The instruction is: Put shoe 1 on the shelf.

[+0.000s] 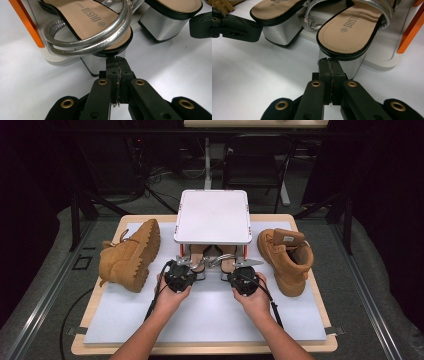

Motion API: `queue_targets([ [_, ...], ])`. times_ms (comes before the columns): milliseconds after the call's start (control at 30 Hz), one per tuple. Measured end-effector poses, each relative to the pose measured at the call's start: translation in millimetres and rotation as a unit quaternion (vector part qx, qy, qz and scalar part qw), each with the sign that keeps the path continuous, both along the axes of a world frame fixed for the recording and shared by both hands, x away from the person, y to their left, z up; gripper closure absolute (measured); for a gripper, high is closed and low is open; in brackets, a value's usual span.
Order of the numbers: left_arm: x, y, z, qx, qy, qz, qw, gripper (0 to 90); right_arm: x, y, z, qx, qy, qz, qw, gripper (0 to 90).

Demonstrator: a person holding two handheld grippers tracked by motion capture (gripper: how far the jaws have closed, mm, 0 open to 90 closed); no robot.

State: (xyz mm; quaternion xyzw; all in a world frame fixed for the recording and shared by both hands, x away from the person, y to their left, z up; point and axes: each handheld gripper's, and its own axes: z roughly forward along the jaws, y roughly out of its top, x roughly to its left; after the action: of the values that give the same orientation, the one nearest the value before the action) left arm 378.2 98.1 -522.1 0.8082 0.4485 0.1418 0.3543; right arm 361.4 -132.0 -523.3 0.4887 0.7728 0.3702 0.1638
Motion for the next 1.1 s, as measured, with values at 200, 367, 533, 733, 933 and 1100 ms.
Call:
queue_targets([
  [200, 1.6, -1.3, 3.4, 0.002, -0.003, 0.002, 1.0000, 89.8, -0.2, 0.6, 3.0, 0.002, -0.006, -0.001, 1.0000, 90.0],
  [367, 4.4, -5.5, 7.3, 0.011, -0.012, 0.004, 0.9999, 89.8, 1.0, 2.1, 6.5, 0.006, -0.016, 0.000, 0.9998, 90.0],
  [533, 9.8, -4.8, 8.3, 0.007, -0.013, 0.014, 0.9998, 89.9, 3.7, 3.3, 10.7, -0.002, -0.020, -0.005, 0.9998, 90.0],
  [733, 17.7, -3.4, 4.4, 0.002, -0.010, 0.023, 0.9997, 89.9, 12.0, 5.0, 10.4, -0.010, -0.022, -0.008, 0.9997, 90.0],
  [933, 26.1, -4.2, 4.5, 0.004, -0.013, 0.026, 0.9996, 89.9, 18.2, 10.0, 7.0, -0.020, -0.032, -0.010, 0.9992, 90.0],
  [1100, 30.6, -6.5, 0.6, 0.001, -0.016, 0.027, 0.9995, 89.9, 24.7, 9.2, 3.4, -0.017, -0.027, -0.017, 0.9993, 90.0],
])
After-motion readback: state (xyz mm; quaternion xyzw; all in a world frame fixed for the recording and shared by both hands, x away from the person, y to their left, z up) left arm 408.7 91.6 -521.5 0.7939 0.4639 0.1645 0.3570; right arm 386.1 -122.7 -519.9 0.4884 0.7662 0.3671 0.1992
